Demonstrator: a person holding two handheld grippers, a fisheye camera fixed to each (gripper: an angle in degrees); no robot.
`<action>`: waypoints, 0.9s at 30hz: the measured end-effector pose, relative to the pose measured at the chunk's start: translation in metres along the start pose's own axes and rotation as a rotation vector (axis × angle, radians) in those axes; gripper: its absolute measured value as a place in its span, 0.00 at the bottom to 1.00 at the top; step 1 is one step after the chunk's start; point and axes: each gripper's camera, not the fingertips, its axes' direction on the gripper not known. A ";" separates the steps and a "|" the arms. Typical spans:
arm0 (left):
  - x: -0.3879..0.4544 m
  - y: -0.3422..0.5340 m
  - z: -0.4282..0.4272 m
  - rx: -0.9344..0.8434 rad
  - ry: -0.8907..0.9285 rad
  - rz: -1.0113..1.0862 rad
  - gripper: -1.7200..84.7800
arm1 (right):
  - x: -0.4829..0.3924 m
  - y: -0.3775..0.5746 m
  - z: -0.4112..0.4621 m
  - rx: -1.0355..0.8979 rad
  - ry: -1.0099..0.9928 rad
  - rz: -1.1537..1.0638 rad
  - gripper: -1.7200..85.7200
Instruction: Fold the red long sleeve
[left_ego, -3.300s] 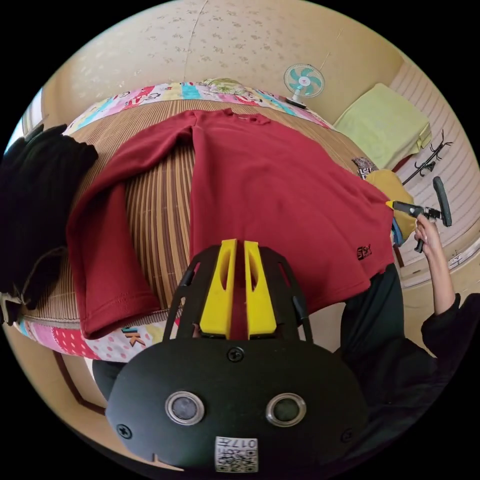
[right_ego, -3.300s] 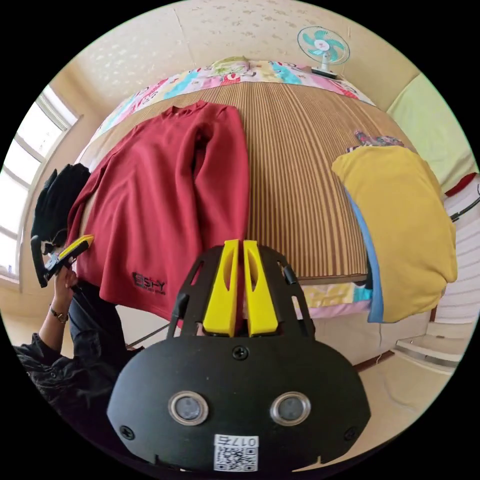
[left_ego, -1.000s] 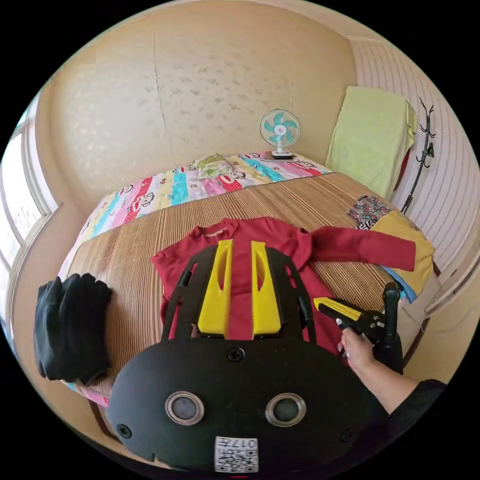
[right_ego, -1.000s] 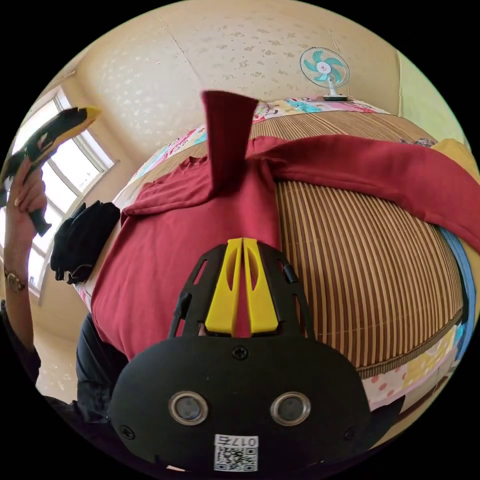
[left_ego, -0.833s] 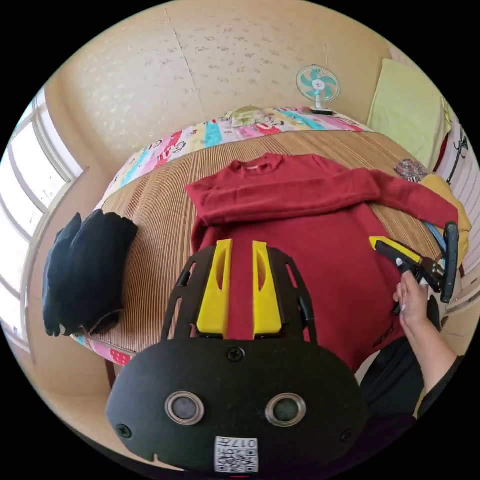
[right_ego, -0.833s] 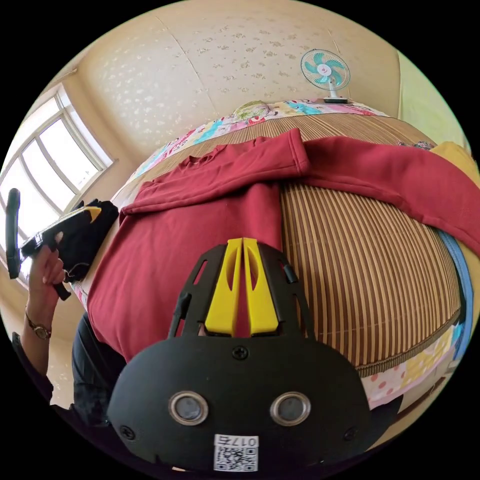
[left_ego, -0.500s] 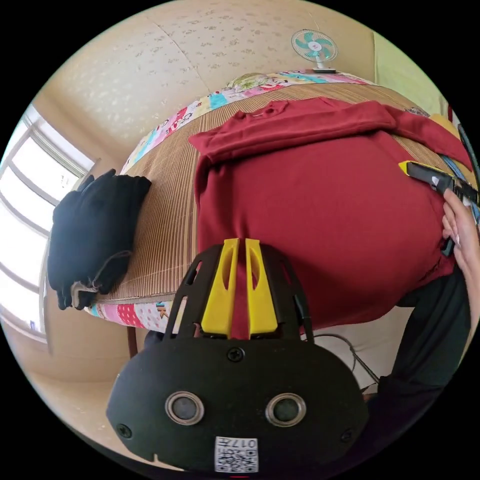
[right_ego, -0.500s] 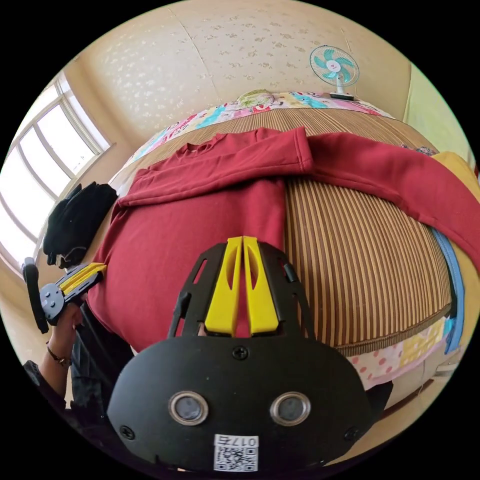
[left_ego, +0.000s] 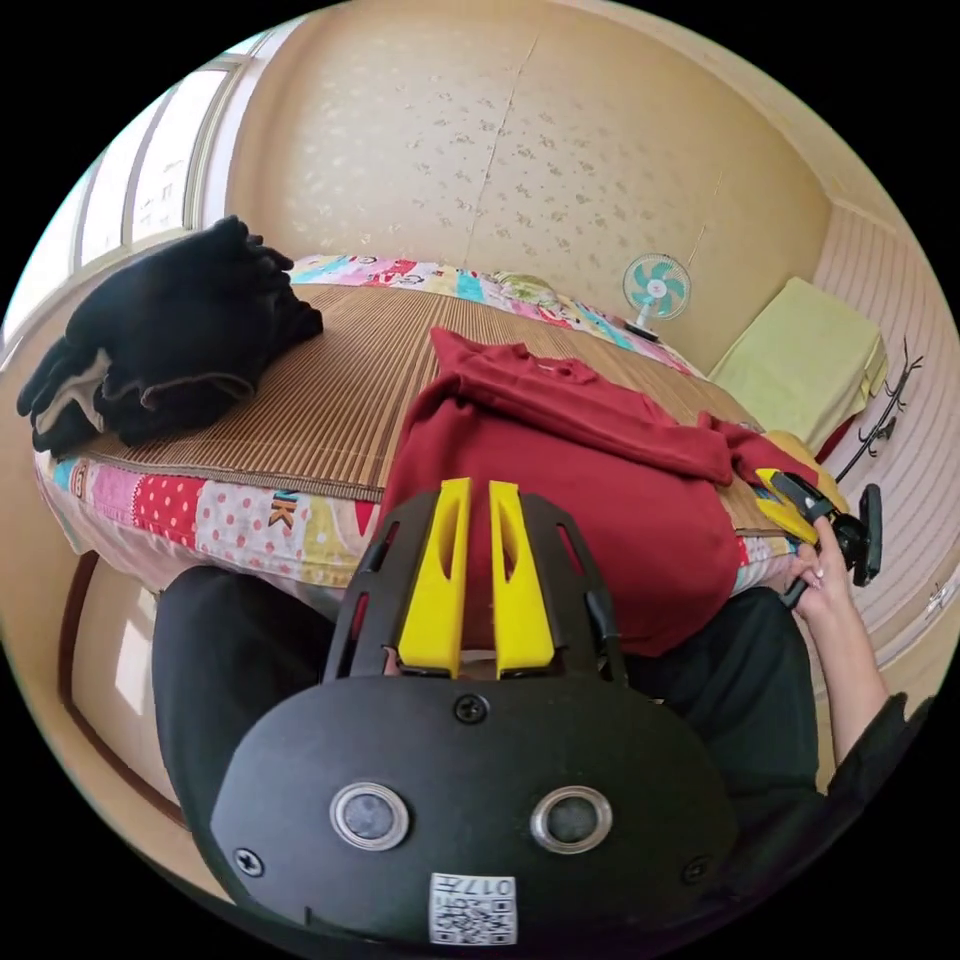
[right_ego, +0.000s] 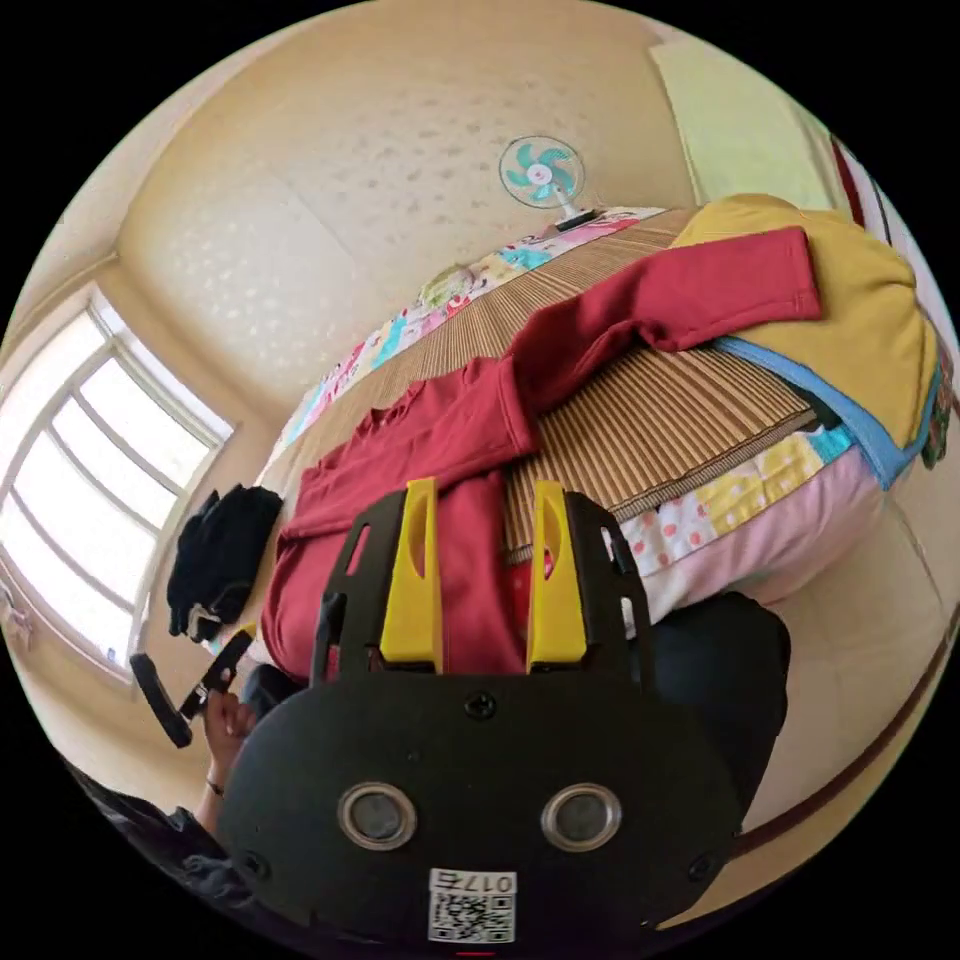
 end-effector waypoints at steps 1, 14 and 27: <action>-0.007 0.002 0.004 -0.013 0.008 0.006 0.07 | 0.020 -0.021 0.012 -0.036 -0.049 0.073 0.18; -0.039 -0.008 0.003 -0.097 -0.040 0.057 0.09 | -0.268 -0.178 0.045 0.017 -0.546 -0.390 0.06; -0.064 -0.025 -0.019 -0.127 -0.030 0.011 0.09 | -0.070 -0.118 0.222 -0.273 0.317 0.006 0.09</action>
